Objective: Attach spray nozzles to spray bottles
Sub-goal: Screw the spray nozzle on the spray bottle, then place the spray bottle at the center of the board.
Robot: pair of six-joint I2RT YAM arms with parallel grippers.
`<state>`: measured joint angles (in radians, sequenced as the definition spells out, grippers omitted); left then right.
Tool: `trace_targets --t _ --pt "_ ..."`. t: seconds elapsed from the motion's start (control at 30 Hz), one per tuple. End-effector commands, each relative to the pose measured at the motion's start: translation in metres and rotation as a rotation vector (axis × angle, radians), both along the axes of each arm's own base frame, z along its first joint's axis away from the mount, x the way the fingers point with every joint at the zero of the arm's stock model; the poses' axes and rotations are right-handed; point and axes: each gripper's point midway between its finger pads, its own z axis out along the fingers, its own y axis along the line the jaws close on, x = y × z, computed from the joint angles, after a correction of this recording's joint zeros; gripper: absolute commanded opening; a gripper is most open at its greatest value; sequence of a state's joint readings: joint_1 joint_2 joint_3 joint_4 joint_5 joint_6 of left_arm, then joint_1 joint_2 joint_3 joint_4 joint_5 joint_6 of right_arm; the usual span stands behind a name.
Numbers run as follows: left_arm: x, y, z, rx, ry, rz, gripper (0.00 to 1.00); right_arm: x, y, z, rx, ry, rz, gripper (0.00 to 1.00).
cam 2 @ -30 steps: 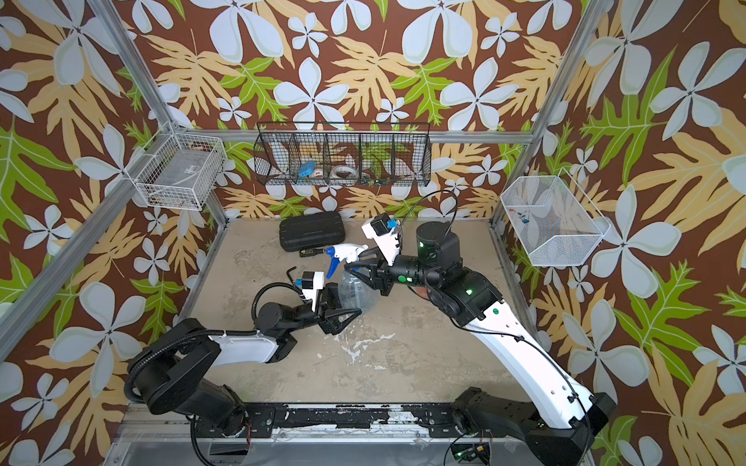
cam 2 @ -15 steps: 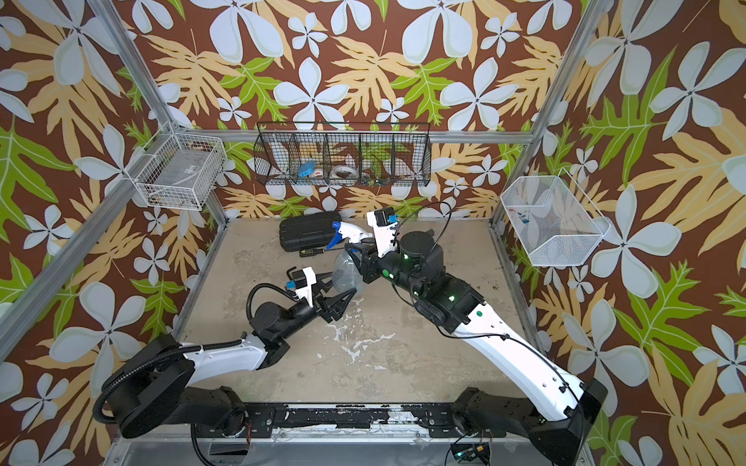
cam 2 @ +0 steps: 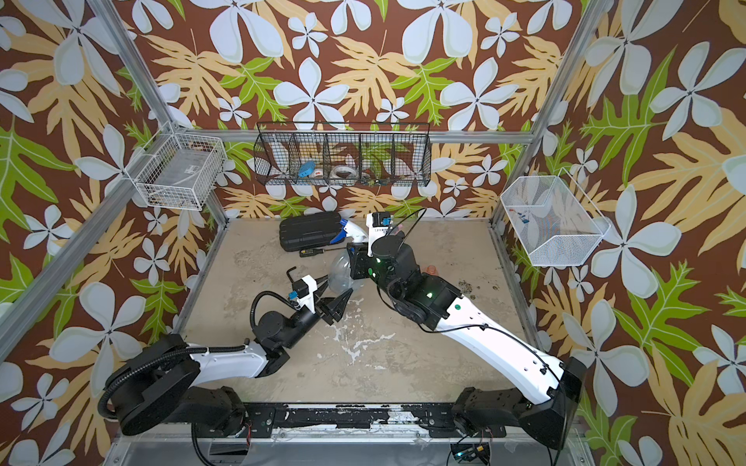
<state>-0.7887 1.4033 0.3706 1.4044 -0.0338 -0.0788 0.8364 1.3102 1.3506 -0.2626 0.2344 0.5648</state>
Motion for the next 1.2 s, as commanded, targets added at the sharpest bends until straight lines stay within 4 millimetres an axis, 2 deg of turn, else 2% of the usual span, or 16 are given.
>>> trace_targets --t 0.0,0.17,0.37,0.43,0.5,0.57,0.6,0.63,0.8,1.03,1.17 --pt "-0.001 0.018 0.025 -0.078 -0.096 0.072 0.77 0.006 -0.012 -0.015 -0.103 0.011 -0.057 0.00" --pt "0.000 0.015 0.007 -0.038 -0.072 0.065 0.87 0.011 -0.009 -0.015 -0.111 -0.001 -0.058 0.00" --pt "0.002 0.018 -0.017 0.010 -0.028 0.086 0.92 0.018 -0.007 -0.015 -0.134 -0.018 -0.071 0.00" --pt "0.001 0.027 -0.029 0.028 0.007 0.115 0.92 0.023 -0.007 -0.018 -0.159 -0.034 -0.083 0.00" --pt "-0.002 0.047 -0.042 0.010 0.066 0.176 0.93 0.035 -0.008 -0.025 -0.192 -0.051 -0.107 0.00" --pt "-0.011 0.067 -0.056 0.003 0.118 0.217 0.94 0.052 -0.006 -0.040 -0.212 -0.067 -0.121 0.00" --pt "-0.014 0.074 -0.063 0.008 0.142 0.229 0.99 0.060 -0.004 -0.048 -0.214 -0.071 -0.124 0.00" --pt "-0.018 0.082 -0.070 0.015 0.168 0.243 1.00 0.070 -0.003 -0.057 -0.210 -0.078 -0.131 0.00" --pt "-0.024 0.110 -0.103 0.086 0.311 0.341 1.00 0.114 0.011 -0.093 -0.242 -0.135 -0.174 0.00" --pt "-0.039 0.147 -0.116 0.001 0.356 0.429 1.00 0.168 0.034 -0.135 -0.277 -0.194 -0.201 0.00" --pt "-0.045 0.159 -0.111 -0.067 0.328 0.445 1.00 0.182 0.047 -0.159 -0.273 -0.199 -0.192 0.00"
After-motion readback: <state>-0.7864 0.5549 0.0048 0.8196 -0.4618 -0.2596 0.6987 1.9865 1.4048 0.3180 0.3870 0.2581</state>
